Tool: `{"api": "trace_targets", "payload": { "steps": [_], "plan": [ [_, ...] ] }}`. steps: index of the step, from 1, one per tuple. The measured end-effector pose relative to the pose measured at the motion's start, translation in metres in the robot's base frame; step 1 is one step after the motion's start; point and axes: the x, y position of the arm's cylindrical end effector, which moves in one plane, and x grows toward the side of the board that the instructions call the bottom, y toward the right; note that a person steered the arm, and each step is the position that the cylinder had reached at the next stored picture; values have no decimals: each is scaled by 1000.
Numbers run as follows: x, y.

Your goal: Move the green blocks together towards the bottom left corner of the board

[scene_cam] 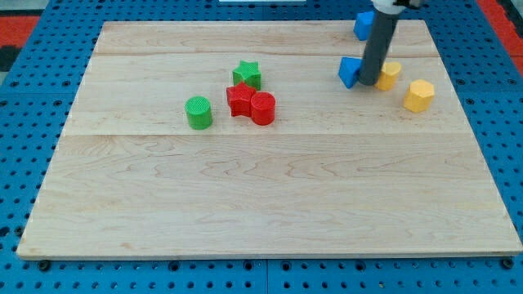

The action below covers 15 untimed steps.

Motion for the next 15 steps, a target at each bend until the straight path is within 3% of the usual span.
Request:
{"api": "trace_targets", "payload": {
  "steps": [1, 2, 3, 4, 5, 6, 7, 10, 15],
  "plan": [
    [-22, -9],
    [12, -24],
    [-10, -43],
    [-51, 10],
    [-65, 27],
    [-43, 44],
    [10, 36],
    [-21, 31],
    [-39, 3]
  ]
}}
